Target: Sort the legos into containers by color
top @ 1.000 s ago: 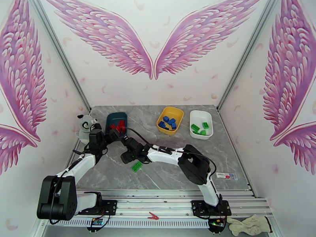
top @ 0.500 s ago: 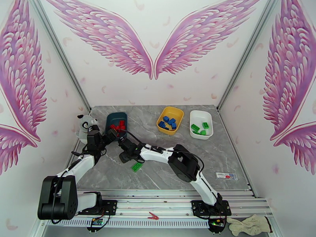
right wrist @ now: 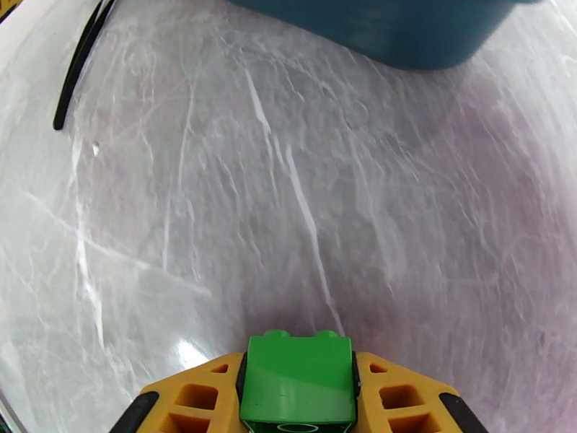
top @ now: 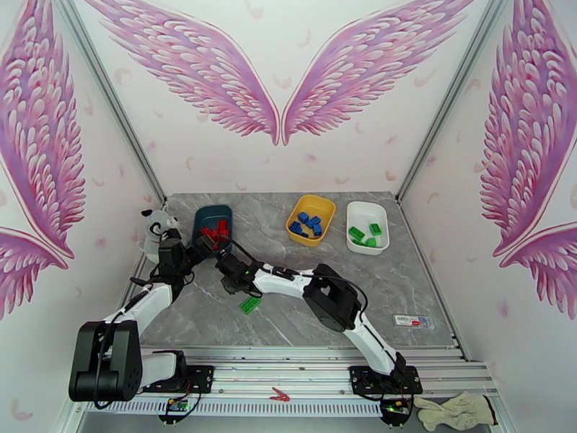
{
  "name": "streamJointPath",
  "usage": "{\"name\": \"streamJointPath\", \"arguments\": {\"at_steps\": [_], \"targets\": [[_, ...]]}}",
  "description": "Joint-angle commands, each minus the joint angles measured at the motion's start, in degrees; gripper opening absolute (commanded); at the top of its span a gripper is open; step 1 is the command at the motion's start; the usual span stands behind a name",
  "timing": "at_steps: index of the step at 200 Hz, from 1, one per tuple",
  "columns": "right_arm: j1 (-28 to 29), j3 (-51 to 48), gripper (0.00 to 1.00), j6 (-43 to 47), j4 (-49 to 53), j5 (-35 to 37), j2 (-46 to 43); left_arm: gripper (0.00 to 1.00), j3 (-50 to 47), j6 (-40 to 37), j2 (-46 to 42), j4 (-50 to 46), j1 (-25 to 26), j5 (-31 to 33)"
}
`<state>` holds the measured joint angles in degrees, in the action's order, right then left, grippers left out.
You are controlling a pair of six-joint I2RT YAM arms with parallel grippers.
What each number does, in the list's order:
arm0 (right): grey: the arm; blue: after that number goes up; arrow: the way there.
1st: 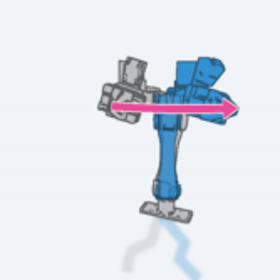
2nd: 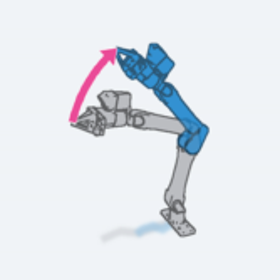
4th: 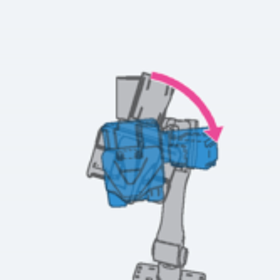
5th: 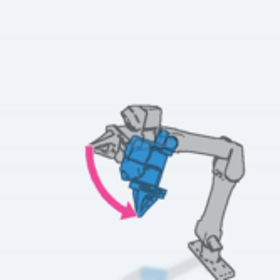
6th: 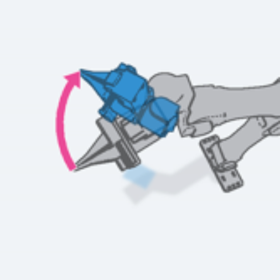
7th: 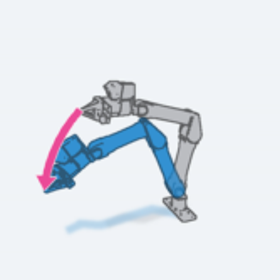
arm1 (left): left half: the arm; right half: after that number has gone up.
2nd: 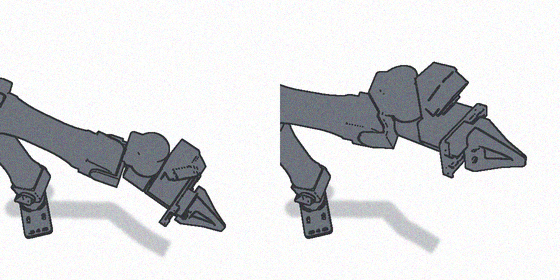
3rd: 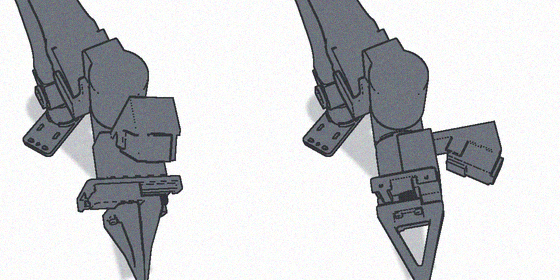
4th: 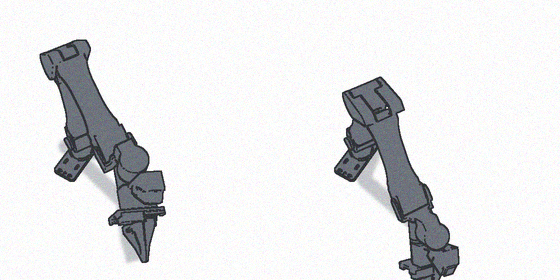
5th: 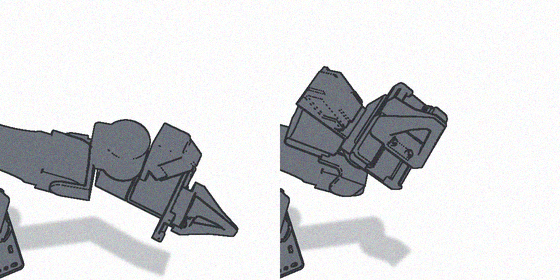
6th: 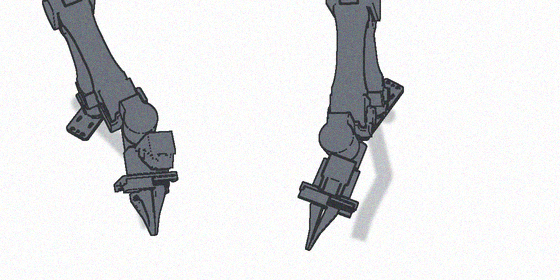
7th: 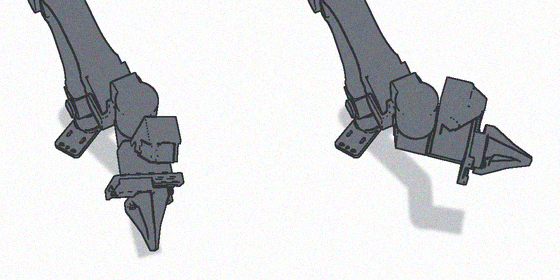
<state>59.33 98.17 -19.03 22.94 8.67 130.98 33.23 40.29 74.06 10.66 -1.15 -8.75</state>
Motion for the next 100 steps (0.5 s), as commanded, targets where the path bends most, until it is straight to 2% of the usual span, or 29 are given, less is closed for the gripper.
{"name": "streamJointPath", "arguments": {"at_steps": [1, 47, 100], "targets": [[0.3, -4.5, 0.26, -0.8, -2.6, 2.4, -6.9, 0.99, 0.2, -1.6, -0.2, 0.0, 1.6, -0.1], [-2.1, -12.4, 0.24, -1.1, -4.7, 4.1, -16.1, 0.99, 1.8, -3.4, 0.3, -0.5, 6.4, 0.3], [-9.1, -19.9, 0.20, -2.7, -5.1, 2.6, -24.3, 0.99, 5.5, -8.6, 1.0, -3.1, 17.4, 3.8]]}}
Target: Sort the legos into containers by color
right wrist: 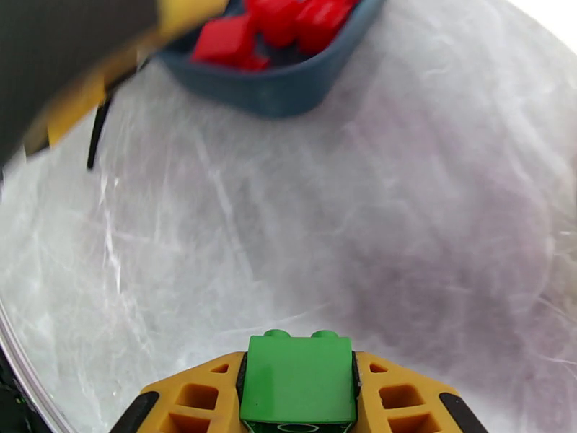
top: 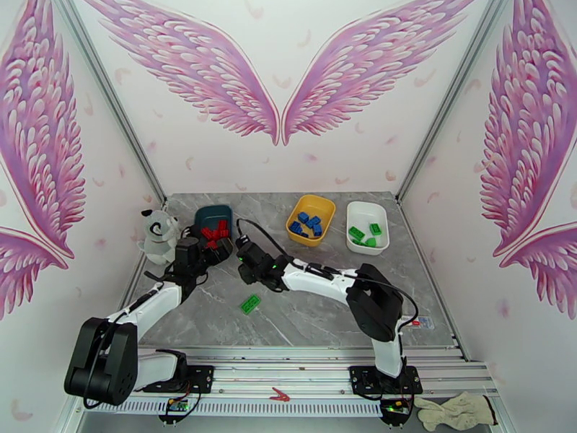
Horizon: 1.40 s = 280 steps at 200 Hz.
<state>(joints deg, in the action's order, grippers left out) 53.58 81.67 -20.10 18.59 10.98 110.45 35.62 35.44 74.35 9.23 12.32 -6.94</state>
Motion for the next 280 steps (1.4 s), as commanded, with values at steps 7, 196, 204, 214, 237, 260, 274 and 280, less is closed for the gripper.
{"name": "streamJointPath", "arguments": {"at_steps": [7, 196, 204, 214, 237, 260, 274, 280], "targets": [[-4.2, -4.2, 0.20, -1.8, -0.9, 0.0, -4.7, 0.99, 3.6, -4.5, 1.0, -2.0, 5.5, 2.6], [-43.9, -5.5, 0.21, -11.8, 4.2, 3.7, -11.7, 0.99, 18.4, -21.1, 14.8, -7.0, 34.3, 8.3], [-45.0, -4.3, 0.21, -11.8, 5.2, 4.5, -10.8, 0.99, 18.2, -21.1, 14.4, -7.0, 34.3, 8.5], [-46.3, -2.7, 0.22, -12.0, 6.5, 5.3, -9.6, 0.99, 18.0, -21.2, 13.9, -7.0, 34.3, 9.0], [-49.3, 0.9, 0.26, -12.0, 9.5, 6.3, -6.4, 0.99, 17.6, -21.2, 12.7, -7.2, 33.9, 9.7], [-51.1, 4.4, 0.38, -11.5, 12.4, 6.4, -2.9, 0.99, 16.6, -20.6, 11.1, -7.1, 32.9, 10.3], [-51.4, 5.7, 0.51, -10.9, 13.4, 6.1, -1.6, 0.99, 15.9, -20.1, 9.9, -7.0, 31.9, 10.4], [-51.4, 6.0, 0.56, -10.8, 13.6, 6.1, -1.3, 0.99, 15.5, -19.8, 9.3, -6.9, 31.4, 10.5]]}}
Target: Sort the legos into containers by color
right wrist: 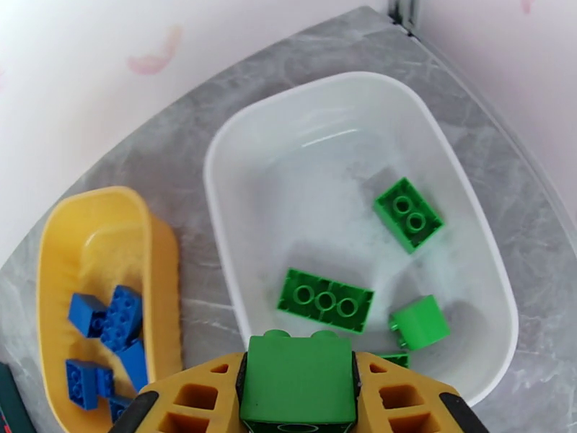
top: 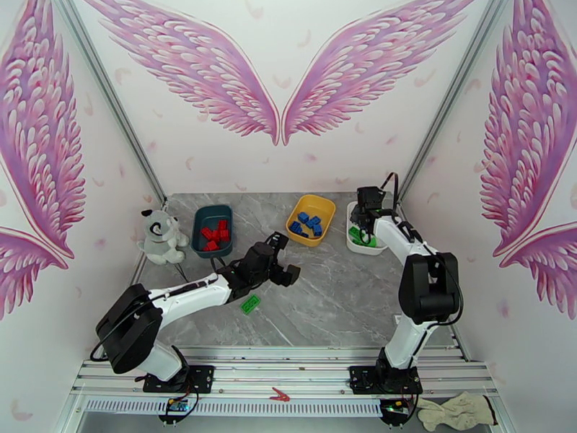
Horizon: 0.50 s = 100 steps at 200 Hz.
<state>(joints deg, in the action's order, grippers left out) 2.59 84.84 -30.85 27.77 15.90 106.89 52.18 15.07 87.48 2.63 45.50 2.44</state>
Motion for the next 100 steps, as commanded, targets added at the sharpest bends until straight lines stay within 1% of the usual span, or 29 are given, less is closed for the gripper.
{"name": "streamJointPath", "arguments": {"at_steps": [1, 15, 30, 46, 69, 89, 100], "targets": [[-0.4, 2.8, 0.57, -0.1, 4.4, 1.2, 2.3, 0.99, -1.1, 0.6, -4.0, -0.3, -1.9, 1.1], [-0.3, 1.8, 0.66, -0.1, 3.5, -0.2, 1.6, 0.99, -2.2, 1.3, -5.6, 0.0, -3.4, 1.1], [-0.1, -0.3, 0.71, -0.4, 1.2, -2.1, -0.2, 0.99, -3.4, 2.4, -7.4, 0.6, -5.3, 0.9], [1.0, -3.2, 0.74, -0.4, -1.3, -3.7, -3.2, 0.99, -4.8, 3.6, -9.3, 1.0, -7.7, 0.9], [5.3, -7.6, 0.81, 0.3, -5.0, -3.0, -8.1, 0.99, -6.9, 5.6, -11.3, 1.4, -11.9, 0.7], [10.9, -12.2, 0.86, 1.1, -9.1, -2.3, -11.9, 0.99, -8.7, 8.0, -12.6, 1.8, -16.2, 0.5], [14.0, -14.3, 0.88, 1.5, -10.9, -2.1, -13.2, 0.99, -9.8, 9.3, -13.0, 2.4, -18.5, 0.2]]}}
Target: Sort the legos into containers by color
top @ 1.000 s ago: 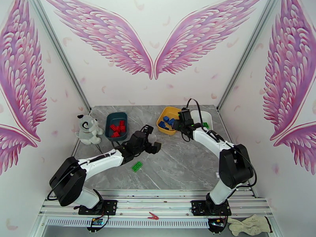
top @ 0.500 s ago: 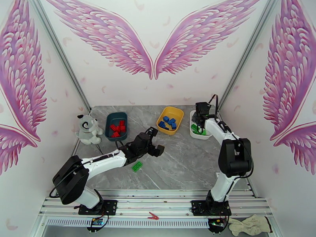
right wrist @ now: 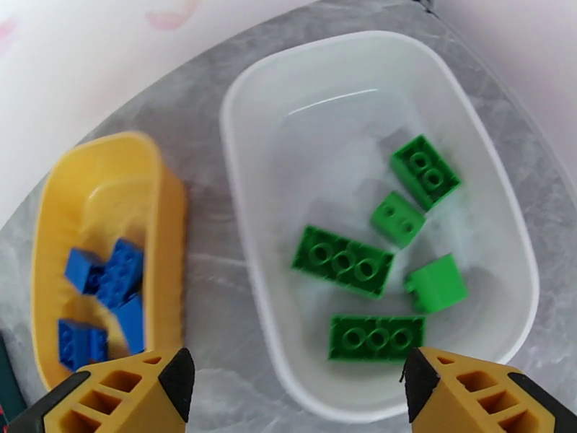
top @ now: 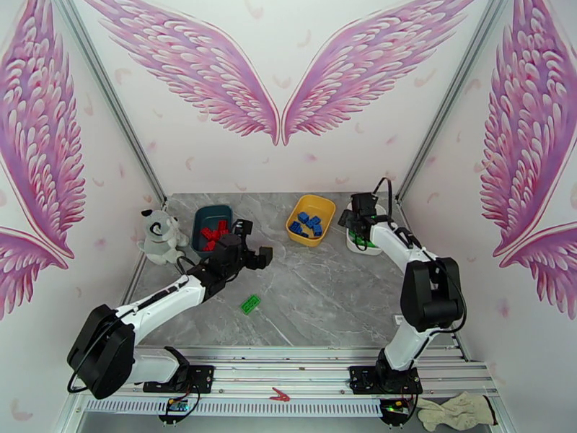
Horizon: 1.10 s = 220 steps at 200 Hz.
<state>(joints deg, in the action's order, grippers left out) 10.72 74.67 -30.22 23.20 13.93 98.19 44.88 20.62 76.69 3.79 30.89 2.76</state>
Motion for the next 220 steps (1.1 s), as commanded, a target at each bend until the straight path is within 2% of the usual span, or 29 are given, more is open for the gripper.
{"name": "streamJointPath", "arguments": {"at_steps": [1, 23, 70, 88, 122, 161, 220], "targets": [[6.2, -4.3, 0.88, 0.9, -6.5, 0.0, -4.6, 0.99, -2.6, 3.9, -2.2, 1.2, -4.1, -0.2], [13.6, -6.9, 0.91, 2.5, -9.5, -1.3, -4.9, 0.99, -4.2, 6.5, -2.4, 1.8, -8.1, -0.7], [31.1, -9.4, 0.97, 9.7, -11.6, -4.7, 0.4, 0.99, -6.6, 10.0, -3.9, 2.3, -14.8, -2.5], [36.7, -10.8, 1.00, 12.5, -12.2, -6.0, 1.6, 0.99, -7.2, 10.3, -4.8, 2.4, -15.8, -2.5], [44.9, -12.3, 0.99, 16.1, -12.9, -10.2, 3.6, 0.99, -7.7, 10.8, -5.7, 2.3, -16.9, -2.8], [51.1, -10.2, 0.99, 17.0, -9.8, -5.3, 8.9, 0.99, -8.1, 11.1, -6.2, 2.4, -17.4, -3.2], [52.8, -7.0, 0.99, 15.3, -8.3, -0.9, 15.2, 0.99, -8.1, 11.3, -6.2, 2.6, -17.5, -3.5]]}}
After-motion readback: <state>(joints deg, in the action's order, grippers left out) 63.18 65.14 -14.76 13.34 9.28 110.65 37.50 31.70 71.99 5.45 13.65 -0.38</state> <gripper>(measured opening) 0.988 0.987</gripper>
